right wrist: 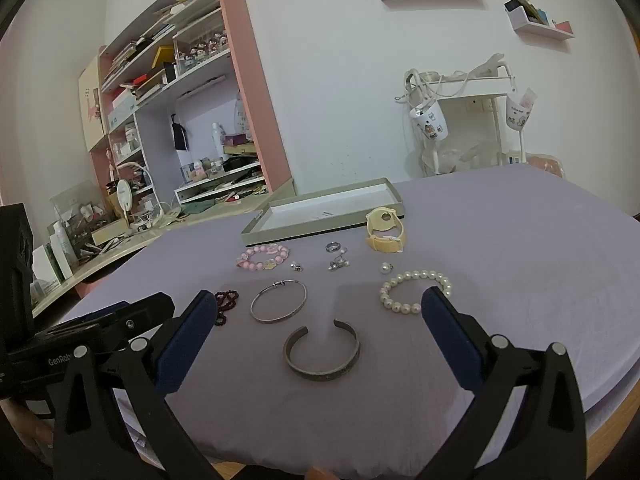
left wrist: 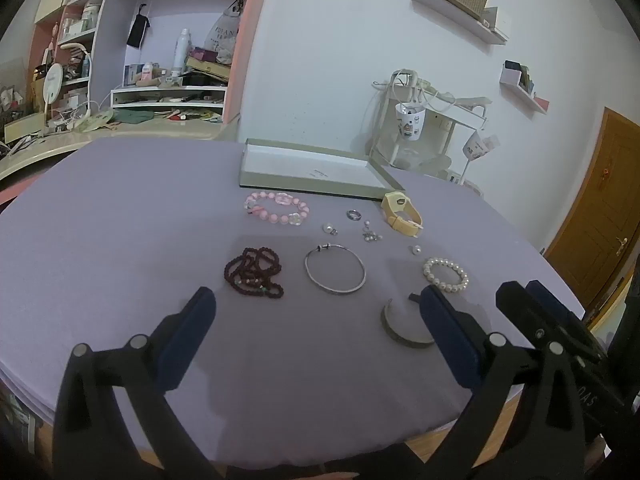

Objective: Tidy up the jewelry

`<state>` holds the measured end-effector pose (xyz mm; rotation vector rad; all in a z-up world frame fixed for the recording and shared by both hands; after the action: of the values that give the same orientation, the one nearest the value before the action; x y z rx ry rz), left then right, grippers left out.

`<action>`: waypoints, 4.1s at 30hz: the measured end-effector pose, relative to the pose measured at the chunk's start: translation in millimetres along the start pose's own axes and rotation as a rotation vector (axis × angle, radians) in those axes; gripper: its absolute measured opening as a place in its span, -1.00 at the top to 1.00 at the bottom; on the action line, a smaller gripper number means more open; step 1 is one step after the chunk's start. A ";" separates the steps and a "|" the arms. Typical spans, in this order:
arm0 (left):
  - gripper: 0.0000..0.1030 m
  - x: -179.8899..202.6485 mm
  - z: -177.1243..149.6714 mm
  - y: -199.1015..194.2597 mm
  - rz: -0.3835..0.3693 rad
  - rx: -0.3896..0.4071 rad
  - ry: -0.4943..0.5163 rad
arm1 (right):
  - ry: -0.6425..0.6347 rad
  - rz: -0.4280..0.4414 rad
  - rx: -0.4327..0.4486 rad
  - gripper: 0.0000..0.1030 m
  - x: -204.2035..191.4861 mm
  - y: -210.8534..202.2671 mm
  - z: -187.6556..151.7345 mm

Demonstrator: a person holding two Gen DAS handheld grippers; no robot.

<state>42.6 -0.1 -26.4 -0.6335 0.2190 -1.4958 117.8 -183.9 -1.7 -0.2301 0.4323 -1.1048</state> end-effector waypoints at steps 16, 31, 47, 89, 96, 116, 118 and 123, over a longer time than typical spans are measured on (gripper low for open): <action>-0.96 -0.1 -0.1 0.1 -0.001 -0.002 -0.002 | 0.002 -0.001 -0.003 -0.97 0.3 0.4 -0.2; -0.96 0.2 -0.2 0.2 -0.003 -0.001 -0.001 | 0.001 0.000 -0.003 -0.97 0.2 0.3 -0.2; -0.96 0.2 -0.2 0.1 -0.002 -0.001 -0.001 | 0.002 0.000 -0.003 -0.97 0.2 0.3 -0.2; -0.96 -1.1 1.8 -0.1 0.008 -0.001 0.000 | 0.003 -0.003 -0.008 -0.97 1.5 1.4 -1.5; -0.96 -9.5 -0.8 2.3 0.032 -0.007 -0.002 | 0.003 -0.009 -0.020 -0.97 7.4 3.1 -3.4; -0.96 -70.4 2.4 1.1 0.197 -0.059 -0.022 | -0.132 -0.071 -0.255 -0.78 -11.3 63.5 -47.8; -0.96 -73.5 2.5 3.8 0.204 -0.072 -0.019 | -0.150 -0.081 -0.277 -0.68 -12.8 68.7 -51.6; -0.96 -77.1 4.4 12.9 0.238 -0.097 0.002 | -0.207 -0.124 -0.300 -0.52 -19.4 76.9 -57.0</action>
<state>48.8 74.8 -48.2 -0.6595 0.3584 -1.2624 147.3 -130.9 -78.3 -0.6365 0.4014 -1.1213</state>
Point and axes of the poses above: each gripper's, at about its wrist camera, not at the fingertips, and y roughly the way its jaws point, x to its right, z to its top, the point moved 5 cm from there along y, roughly the way its jaws point, and after that the axes turned 3 degrees about -z, right-handed, at the moved point
